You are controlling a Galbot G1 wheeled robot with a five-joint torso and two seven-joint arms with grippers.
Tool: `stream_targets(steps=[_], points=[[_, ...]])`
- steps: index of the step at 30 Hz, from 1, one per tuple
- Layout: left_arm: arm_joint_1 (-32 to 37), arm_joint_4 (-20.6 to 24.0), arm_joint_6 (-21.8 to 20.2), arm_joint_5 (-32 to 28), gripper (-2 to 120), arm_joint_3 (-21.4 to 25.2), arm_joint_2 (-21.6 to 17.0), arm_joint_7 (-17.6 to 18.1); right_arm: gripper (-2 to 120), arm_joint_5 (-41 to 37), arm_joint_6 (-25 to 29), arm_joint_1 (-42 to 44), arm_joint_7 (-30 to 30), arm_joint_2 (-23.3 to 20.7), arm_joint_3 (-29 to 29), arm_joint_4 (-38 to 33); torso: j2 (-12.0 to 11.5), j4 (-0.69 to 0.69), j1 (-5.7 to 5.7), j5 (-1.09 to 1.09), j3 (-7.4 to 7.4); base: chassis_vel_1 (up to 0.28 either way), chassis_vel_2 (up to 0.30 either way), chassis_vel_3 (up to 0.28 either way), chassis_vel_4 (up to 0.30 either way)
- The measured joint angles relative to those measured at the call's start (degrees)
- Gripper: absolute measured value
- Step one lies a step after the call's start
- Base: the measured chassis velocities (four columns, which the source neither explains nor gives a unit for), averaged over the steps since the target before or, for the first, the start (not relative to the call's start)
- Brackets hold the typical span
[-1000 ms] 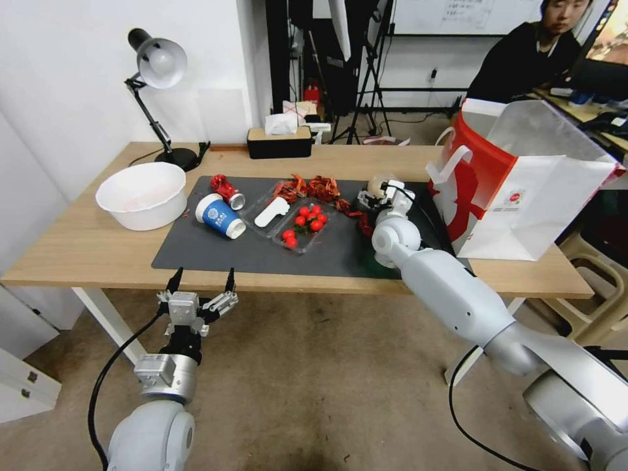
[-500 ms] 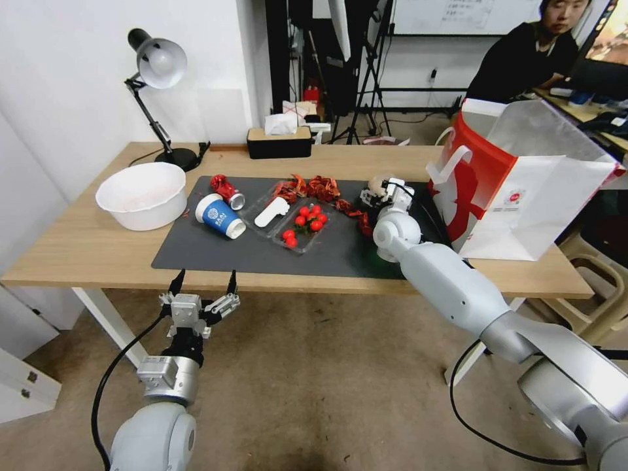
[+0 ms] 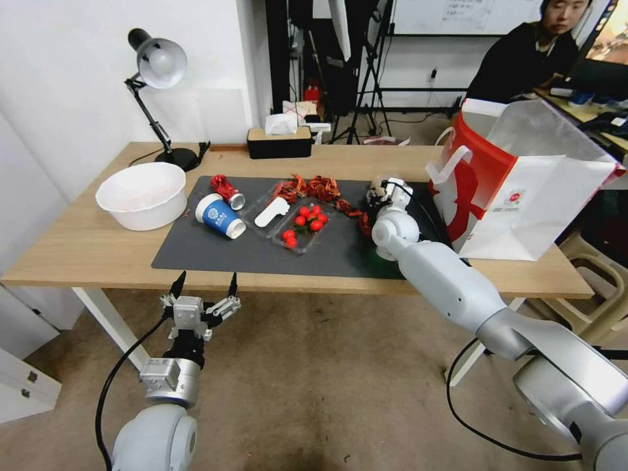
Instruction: Pick up the trash from the table and place it into the takeout bag.
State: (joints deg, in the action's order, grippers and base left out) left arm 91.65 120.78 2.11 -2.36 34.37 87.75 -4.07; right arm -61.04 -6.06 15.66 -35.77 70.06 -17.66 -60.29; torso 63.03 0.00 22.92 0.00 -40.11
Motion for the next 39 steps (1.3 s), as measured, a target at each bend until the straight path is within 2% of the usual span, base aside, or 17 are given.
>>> stream_targets(steps=[3,10,17,19,25,32,37,39], points=[[0.0,-0.2,0.1,0.0,100,0.0,0.0,0.0,23,0.0,0.0,0.0,0.1,-0.1,-0.1,0.1,0.0,0.00,0.00,0.00,0.00,0.000,0.000,0.000,0.000],[-0.1,-0.2,0.1,0.1,100,-0.1,0.0,0.0,7,0.1,0.0,0.1,0.2,-0.1,-0.1,0.0,0.0,0.00,0.00,0.00,0.00,0.000,0.000,0.000,0.000],[0.0,-0.2,0.1,0.1,100,-0.1,-0.1,0.0,7,0.1,0.9,0.4,1.3,-0.6,-0.1,-1.2,0.0,0.00,0.00,0.00,0.00,0.000,0.000,0.000,0.000],[0.0,-0.2,0.1,0.1,100,-0.1,-0.1,0.0,7,0.1,3.2,0.9,3.7,-1.1,-0.1,-3.0,0.0,-0.01,0.00,0.00,0.00,0.000,0.000,0.000,0.000],[-0.1,-0.1,0.1,0.1,100,-0.1,-0.1,0.0,7,0.1,5.6,1.5,7.3,-2.1,-0.1,-7.6,0.0,0.01,0.00,0.00,0.00,0.000,0.000,0.000,0.000],[0.0,-0.1,0.1,0.2,100,-0.2,-0.1,0.0,7,0.4,9.2,2.2,14.3,-4.7,0.6,-14.5,0.0,0.01,0.00,0.00,0.00,0.000,0.000,0.000,0.000],[0.0,-0.1,0.1,0.2,100,-0.1,-0.2,0.0,7,2.6,9.3,2.9,14.5,-6.4,3.4,-19.0,0.0,0.00,0.00,0.01,0.00,0.000,0.000,0.000,0.000],[0.0,-0.1,0.1,0.3,100,-0.1,-0.2,0.0,7,4.6,8.3,3.3,12.9,-7.7,5.8,-22.0,0.0,0.00,0.00,0.01,0.00,0.000,0.000,0.000,0.000]])
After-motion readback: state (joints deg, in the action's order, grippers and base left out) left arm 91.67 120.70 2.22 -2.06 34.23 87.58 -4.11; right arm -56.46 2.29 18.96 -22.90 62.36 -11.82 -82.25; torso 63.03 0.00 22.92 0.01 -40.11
